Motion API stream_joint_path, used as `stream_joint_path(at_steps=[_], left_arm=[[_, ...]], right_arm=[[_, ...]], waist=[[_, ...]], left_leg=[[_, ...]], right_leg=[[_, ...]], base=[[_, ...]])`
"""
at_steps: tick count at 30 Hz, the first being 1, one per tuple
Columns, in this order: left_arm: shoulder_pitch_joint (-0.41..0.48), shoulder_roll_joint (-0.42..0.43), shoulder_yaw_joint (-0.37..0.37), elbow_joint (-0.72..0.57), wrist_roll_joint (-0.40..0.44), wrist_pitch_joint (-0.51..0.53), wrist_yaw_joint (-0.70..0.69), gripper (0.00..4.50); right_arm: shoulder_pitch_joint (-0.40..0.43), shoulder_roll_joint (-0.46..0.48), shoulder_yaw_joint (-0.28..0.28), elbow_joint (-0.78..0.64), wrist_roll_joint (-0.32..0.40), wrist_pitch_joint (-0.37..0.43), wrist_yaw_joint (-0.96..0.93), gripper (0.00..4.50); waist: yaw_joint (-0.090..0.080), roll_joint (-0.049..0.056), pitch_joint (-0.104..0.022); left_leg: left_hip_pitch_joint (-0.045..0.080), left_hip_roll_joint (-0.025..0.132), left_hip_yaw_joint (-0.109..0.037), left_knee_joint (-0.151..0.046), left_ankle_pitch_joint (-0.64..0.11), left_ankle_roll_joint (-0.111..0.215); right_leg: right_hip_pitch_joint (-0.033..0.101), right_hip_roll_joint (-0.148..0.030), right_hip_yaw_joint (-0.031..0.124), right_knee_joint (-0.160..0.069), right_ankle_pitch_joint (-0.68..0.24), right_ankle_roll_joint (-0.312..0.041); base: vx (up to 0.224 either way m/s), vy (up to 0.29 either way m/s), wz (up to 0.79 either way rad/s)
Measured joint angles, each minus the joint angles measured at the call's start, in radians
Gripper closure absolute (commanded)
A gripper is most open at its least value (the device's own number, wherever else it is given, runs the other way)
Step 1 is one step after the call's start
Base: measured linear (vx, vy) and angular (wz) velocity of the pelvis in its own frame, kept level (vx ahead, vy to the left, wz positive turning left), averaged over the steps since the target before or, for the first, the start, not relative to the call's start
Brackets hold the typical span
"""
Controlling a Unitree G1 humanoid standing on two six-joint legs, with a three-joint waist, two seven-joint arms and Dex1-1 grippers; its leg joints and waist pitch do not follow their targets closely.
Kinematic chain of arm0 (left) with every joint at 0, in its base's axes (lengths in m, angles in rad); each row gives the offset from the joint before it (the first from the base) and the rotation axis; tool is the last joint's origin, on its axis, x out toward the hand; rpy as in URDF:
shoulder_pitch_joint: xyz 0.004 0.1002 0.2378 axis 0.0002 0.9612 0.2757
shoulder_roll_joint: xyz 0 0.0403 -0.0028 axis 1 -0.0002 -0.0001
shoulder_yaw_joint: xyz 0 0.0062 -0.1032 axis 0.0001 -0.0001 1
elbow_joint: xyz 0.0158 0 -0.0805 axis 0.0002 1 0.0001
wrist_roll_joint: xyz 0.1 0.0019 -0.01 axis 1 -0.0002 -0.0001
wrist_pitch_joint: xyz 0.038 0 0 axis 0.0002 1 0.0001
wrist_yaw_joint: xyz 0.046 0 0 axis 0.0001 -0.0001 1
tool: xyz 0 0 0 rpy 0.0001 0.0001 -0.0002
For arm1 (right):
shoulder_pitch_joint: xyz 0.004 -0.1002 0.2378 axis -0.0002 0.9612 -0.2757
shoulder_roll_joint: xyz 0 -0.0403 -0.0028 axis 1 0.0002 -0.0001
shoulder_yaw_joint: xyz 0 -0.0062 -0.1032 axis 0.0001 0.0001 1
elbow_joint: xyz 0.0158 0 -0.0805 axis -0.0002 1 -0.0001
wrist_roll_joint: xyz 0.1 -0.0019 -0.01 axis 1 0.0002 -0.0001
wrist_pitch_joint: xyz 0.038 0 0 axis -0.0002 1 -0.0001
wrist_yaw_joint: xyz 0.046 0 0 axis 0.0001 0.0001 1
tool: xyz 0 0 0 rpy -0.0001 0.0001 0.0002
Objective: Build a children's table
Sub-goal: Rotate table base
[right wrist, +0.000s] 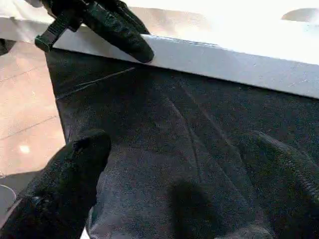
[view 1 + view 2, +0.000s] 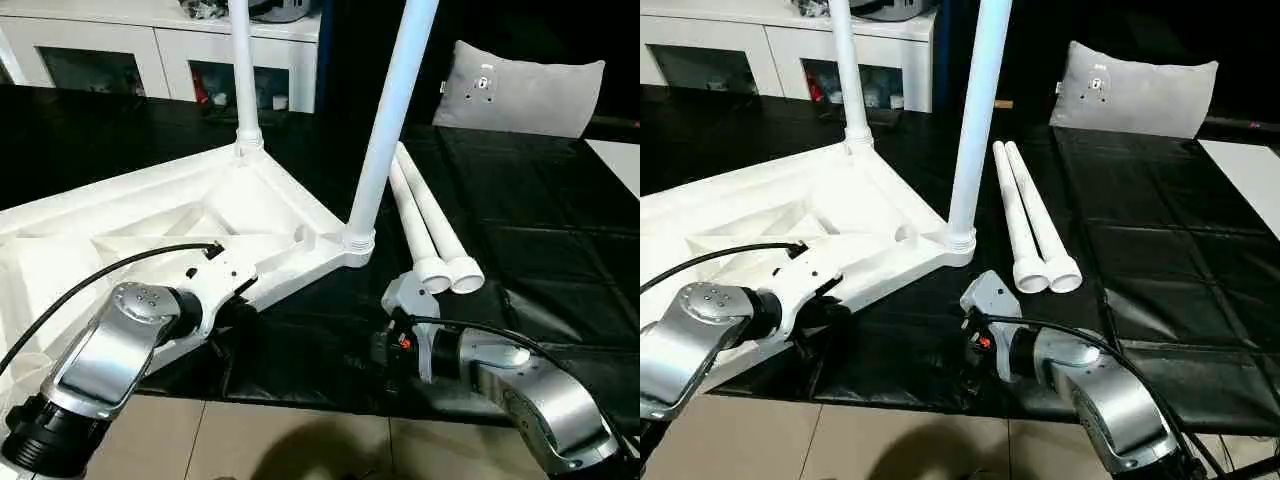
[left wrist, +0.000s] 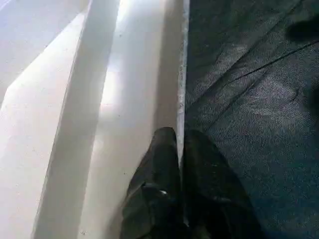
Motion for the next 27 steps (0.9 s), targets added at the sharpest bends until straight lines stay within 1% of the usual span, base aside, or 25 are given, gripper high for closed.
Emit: stream_joint_path(at_steps=[3,8,10,12,14,15,16,18,19,21,22,24,25,26,27], left_arm=[[-0.015,-0.014,0.009,0.035,-0.005,-0.017,0.002,4.47],[-0.117,-0.082,0.006,0.216,-0.01,-0.087,0.036,4.47],[-0.21,-0.142,0.0,0.37,0.005,-0.144,0.079,4.47],[-0.269,-0.177,0.0,0.477,0.019,-0.189,0.112,4.47],[-0.391,-0.254,0.003,0.703,0.033,-0.293,0.167,4.47],[-0.432,-0.278,0.006,0.786,0.039,-0.337,0.191,4.47],[-0.482,-0.308,0.013,0.894,0.039,-0.407,0.217,4.47],[-0.543,-0.348,0.02,1.026,0.04,-0.498,0.249,4.47],[-0.579,-0.369,0.021,1.098,0.043,-0.54,0.262,4.47],[-0.614,-0.388,0.024,1.161,0.047,-0.575,0.274,4.47],[-0.637,-0.399,0.027,1.208,0.053,-0.599,0.278,4.21],[-0.65,-0.406,0.028,1.242,0.057,-0.626,0.287,4.21],[-0.657,-0.41,0.033,1.262,0.057,-0.662,0.294,4.05],[-0.667,-0.414,0.04,1.271,0.056,-0.689,0.296,4.05],[-0.683,-0.418,0.048,1.284,0.056,-0.718,0.297,3.9]], right_arm=[[0.0,-0.003,0.005,-0.014,0.0,0.003,0.0,0.0],[0.0,-0.005,0.005,-0.02,-0.004,0.006,-0.008,0.0],[-0.008,0.004,0.003,-0.006,-0.016,0.006,-0.032,0.0],[-0.009,0.015,0.001,0.0,-0.028,0.0,-0.055,0.0],[-0.022,0.039,-0.007,0.043,-0.047,-0.004,-0.097,0.0],[-0.036,0.051,-0.007,0.059,-0.049,-0.005,-0.111,0.0],[-0.042,0.057,-0.01,0.063,-0.051,-0.012,-0.126,0.0],[-0.051,0.064,-0.011,0.073,-0.062,-0.022,-0.142,0.0],[-0.054,0.068,-0.01,0.081,-0.07,-0.026,-0.15,0.0],[-0.058,0.075,-0.008,0.094,-0.073,-0.027,-0.158,0.0],[-0.057,0.076,-0.008,0.097,-0.079,-0.027,-0.161,0.0],[-0.057,0.077,-0.008,0.098,-0.082,-0.027,-0.166,0.0],[-0.057,0.077,-0.008,0.098,-0.083,-0.027,-0.167,0.0],[-0.057,0.078,-0.008,0.098,-0.085,-0.028,-0.17,0.0],[-0.057,0.079,-0.008,0.098,-0.087,-0.029,-0.176,0.0]], waist=[[-0.002,0.0,0.0],[0.004,0.0,0.0],[0.008,-0.001,0.0],[0.009,-0.001,0.0],[0.015,-0.004,0.0],[0.017,-0.004,0.0],[0.018,-0.004,0.0],[0.026,-0.005,0.0],[0.032,-0.005,0.0],[0.035,-0.005,0.0],[0.036,-0.005,0.0],[0.035,-0.005,0.0],[0.035,-0.005,0.0],[0.036,-0.004,0.0],[0.037,-0.004,0.0]], left_leg=[[0.0,0.0,0.0,0.001,0.0,0.0],[0.0,0.0,-0.001,0.002,0.0,0.0],[-0.002,-0.001,-0.002,0.003,0.0,0.0],[-0.006,-0.001,-0.002,0.003,0.001,0.001],[-0.008,-0.002,-0.003,0.003,0.002,0.003],[-0.011,-0.002,-0.003,0.003,0.003,0.004],[-0.017,-0.001,-0.004,0.003,0.003,0.004],[-0.017,-0.001,-0.004,0.003,0.002,0.005],[-0.019,-0.001,-0.004,0.003,0.005,0.012],[-0.021,-0.001,-0.004,0.002,0.004,0.014],[-0.023,-0.001,-0.003,0.002,0.004,0.014],[-0.023,-0.001,-0.002,0.002,0.003,0.015],[-0.023,-0.001,-0.002,0.002,0.003,0.015],[-0.023,-0.001,-0.002,0.002,0.003,0.015],[-0.022,-0.002,-0.002,0.002,0.003,0.015]], right_leg=[[0.0,0.0,0.0,-0.001,0.0,0.0],[0.0,0.0,-0.001,0.0,0.0,0.0],[-0.001,0.0,-0.001,-0.001,0.0,0.0],[-0.002,0.0,-0.001,-0.001,0.001,0.001],[-0.004,0.0,-0.001,-0.001,0.002,0.003],[-0.006,0.0,-0.001,-0.002,0.003,0.003],[-0.007,-0.001,-0.001,-0.002,0.004,0.003],[-0.009,-0.001,-0.002,-0.003,0.007,-0.001],[-0.011,-0.001,-0.002,-0.003,0.007,-0.001],[-0.015,-0.002,-0.001,-0.003,0.006,-0.002],[-0.016,-0.003,-0.001,-0.003,0.006,-0.002],[-0.018,-0.004,-0.001,-0.003,0.006,-0.002],[-0.018,-0.004,-0.001,-0.003,0.006,-0.002],[-0.018,-0.004,-0.001,-0.002,0.006,-0.002],[-0.017,-0.005,-0.001,-0.002,0.006,-0.002]], base=[[0.0,0.0,0.0],[0.0,0.0,0.0],[0.0,0.0,0.0],[0.0,0.0,0.0],[0.0,0.0,0.0],[0.0,0.0,0.0],[0.0,0.0,0.0],[0.0,0.0,0.0],[0.055,0.005,0.03],[0.0,0.0,0.0],[0.0,0.0,0.0],[0.0,0.0,0.0],[0.0,0.0,0.0],[0.0,0.0,0.0],[0.0,0.0,0.0]])
